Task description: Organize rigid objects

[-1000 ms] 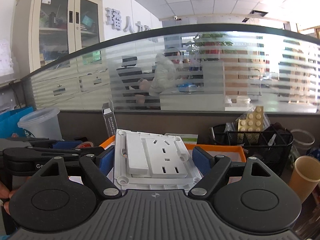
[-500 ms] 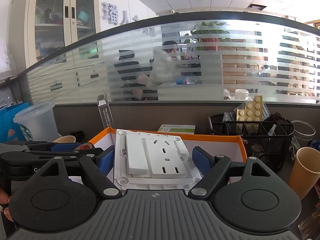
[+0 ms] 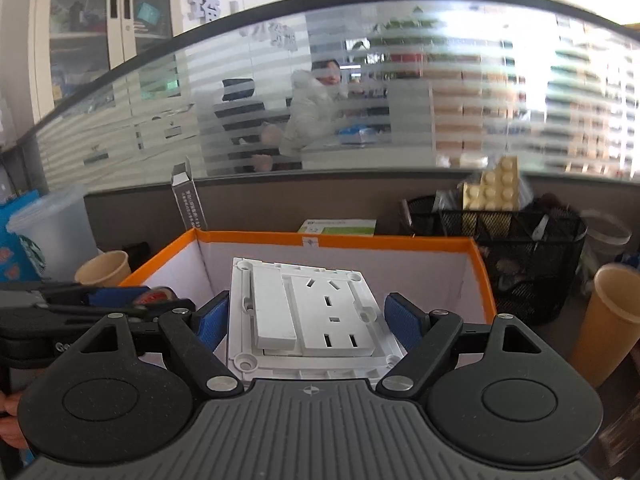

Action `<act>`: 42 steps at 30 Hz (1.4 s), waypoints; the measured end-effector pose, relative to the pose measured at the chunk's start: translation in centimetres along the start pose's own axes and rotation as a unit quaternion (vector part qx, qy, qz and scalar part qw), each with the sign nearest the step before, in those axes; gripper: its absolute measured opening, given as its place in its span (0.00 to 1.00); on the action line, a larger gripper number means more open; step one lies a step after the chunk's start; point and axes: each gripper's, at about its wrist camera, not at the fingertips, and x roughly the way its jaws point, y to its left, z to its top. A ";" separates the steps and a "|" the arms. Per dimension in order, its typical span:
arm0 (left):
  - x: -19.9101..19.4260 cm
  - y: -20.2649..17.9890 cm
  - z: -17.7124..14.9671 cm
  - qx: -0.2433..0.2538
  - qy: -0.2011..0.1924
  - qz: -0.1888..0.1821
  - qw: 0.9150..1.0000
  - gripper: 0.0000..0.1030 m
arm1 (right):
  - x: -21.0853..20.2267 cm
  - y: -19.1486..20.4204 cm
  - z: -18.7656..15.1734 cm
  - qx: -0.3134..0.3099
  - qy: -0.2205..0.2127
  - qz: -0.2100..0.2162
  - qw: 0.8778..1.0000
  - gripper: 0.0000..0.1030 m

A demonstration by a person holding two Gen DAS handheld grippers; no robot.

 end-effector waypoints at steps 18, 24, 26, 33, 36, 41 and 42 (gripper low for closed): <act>3.0 -2.5 0.6 0.077 0.055 0.054 0.994 0.51 | 0.3 2.0 -0.5 -0.072 0.003 -0.037 0.997 0.78; 3.2 -3.3 0.4 0.102 0.064 0.074 0.990 0.52 | 0.5 2.4 -0.6 -0.107 0.006 -0.067 0.992 0.78; 3.2 -3.2 0.3 0.100 0.063 0.079 0.990 0.52 | 0.7 2.7 -0.8 -0.124 0.008 -0.077 0.989 0.78; 3.2 -3.4 -0.1 0.113 0.060 0.095 0.987 0.59 | 1.2 2.5 -1.1 -0.133 0.015 -0.079 0.988 0.80; 2.8 -3.2 -0.1 0.111 0.054 0.102 0.987 0.64 | 1.6 2.6 -1.4 -0.149 0.019 -0.097 0.984 0.83; 0.7 -2.4 0.1 0.095 0.030 0.097 0.990 0.66 | 0.8 2.4 -0.9 -0.119 0.011 -0.053 0.991 0.86; 0.1 -2.2 0.1 0.091 0.023 0.100 0.991 0.67 | 0.6 2.2 -0.6 -0.103 0.011 -0.038 0.994 0.86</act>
